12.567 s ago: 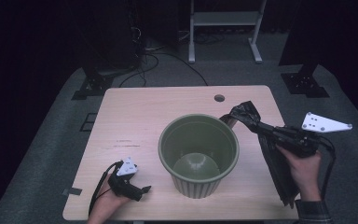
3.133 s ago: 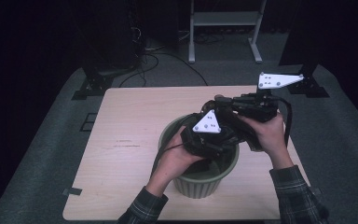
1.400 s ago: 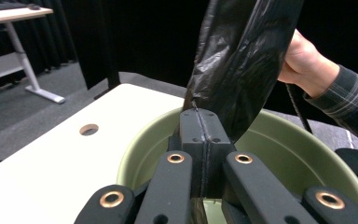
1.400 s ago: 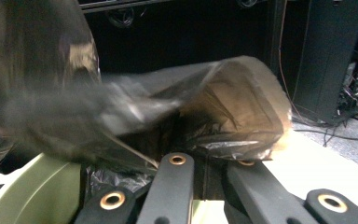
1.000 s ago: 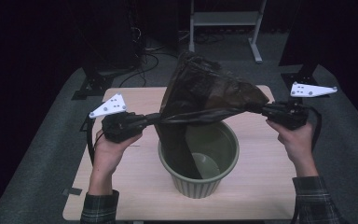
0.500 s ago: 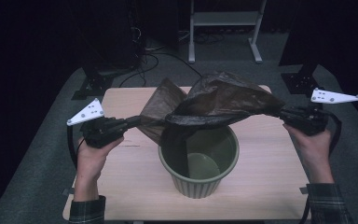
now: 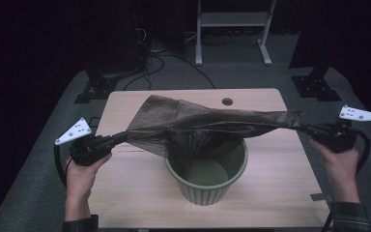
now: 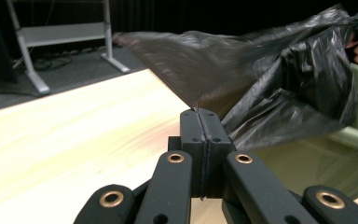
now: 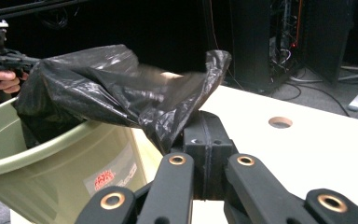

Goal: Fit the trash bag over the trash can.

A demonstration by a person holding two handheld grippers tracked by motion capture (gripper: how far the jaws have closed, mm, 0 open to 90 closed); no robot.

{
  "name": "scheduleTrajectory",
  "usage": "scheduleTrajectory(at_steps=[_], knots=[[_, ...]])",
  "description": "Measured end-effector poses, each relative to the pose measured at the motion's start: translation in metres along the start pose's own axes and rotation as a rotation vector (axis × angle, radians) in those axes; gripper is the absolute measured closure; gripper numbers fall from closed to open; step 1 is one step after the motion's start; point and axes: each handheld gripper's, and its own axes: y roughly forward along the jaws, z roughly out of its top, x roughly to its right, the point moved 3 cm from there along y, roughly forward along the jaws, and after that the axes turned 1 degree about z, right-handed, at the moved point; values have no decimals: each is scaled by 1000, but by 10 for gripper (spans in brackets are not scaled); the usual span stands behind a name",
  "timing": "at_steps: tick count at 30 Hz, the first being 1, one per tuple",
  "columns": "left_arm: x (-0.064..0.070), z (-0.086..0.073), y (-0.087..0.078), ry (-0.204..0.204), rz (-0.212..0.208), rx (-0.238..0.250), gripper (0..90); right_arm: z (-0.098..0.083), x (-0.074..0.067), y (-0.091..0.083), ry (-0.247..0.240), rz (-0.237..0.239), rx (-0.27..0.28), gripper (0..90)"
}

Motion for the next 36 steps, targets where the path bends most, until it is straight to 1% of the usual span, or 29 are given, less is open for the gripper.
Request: scheduleTrajectory(at_steps=[2,3,4,5,6,7,8,9,10,12,13,15,17,18,19,20,22,23,25,27,30,32,33,36], knots=[[-2,-4,0,-5,29,-29,895,-5,2,-2,6,-9,-8,900],[-4,-6,-1,6,55,-51,895,-6,3,-2,6,-17,-14,900],[-6,-7,-2,5,66,-57,895,-7,4,-3,2,-34,-23,900],[-7,-8,-4,-5,64,-54,895,-9,6,-5,3,-49,-26,900],[-9,-9,-6,-8,70,-60,896,-10,8,-8,16,-46,-20,900],[-10,-10,-8,-17,64,-47,895,-12,11,-11,26,-50,-13,900],[-10,-9,-8,-22,51,-29,894,-13,12,-13,36,-38,-5,900],[-9,-8,-8,-26,36,-18,860,-14,11,-13,36,-33,-4,900],[-7,-7,-6,-23,24,-14,813,-14,11,-13,33,-32,-5,900],[-3,-2,0,-13,13,-11,740,-13,9,-11,26,-28,-6,900],[1,2,5,2,-6,-7,714,-13,8,-10,25,-19,-4,900],[6,8,9,16,-23,8,661,-12,6,-6,14,-12,-6,900],[13,16,13,26,-60,41,603,-12,6,-4,14,-11,-12,804],[16,20,15,33,-75,49,559,-12,6,-4,20,-8,-11,782],[20,25,19,50,-91,44,538,-11,7,-4,20,-7,-11,771],[22,28,23,63,-94,40,519,-11,8,-6,22,-12,-8,724],[27,36,33,83,-111,36,479,-10,10,-8,35,-7,-6,704],[29,38,37,92,-125,33,465,-10,10,-10,35,-12,0,683],[35,42,49,111,-159,15,430,-11,11,-12,43,-6,5,678],[40,43,60,127,-187,3,424,-13,11,-14,42,-13,3,671],[46,43,73,135,-217,-13,425,-14,13,-16,42,-23,-4,660],[50,43,80,142,-235,-16,453,-14,13,-17,42,-25,-4,636],[51,43,82,144,-235,-20,477,-14,12,-18,43,-24,-6,617],[55,42,88,153,-249,-45,679,-13,13,-23,44,-33,-5,568]])
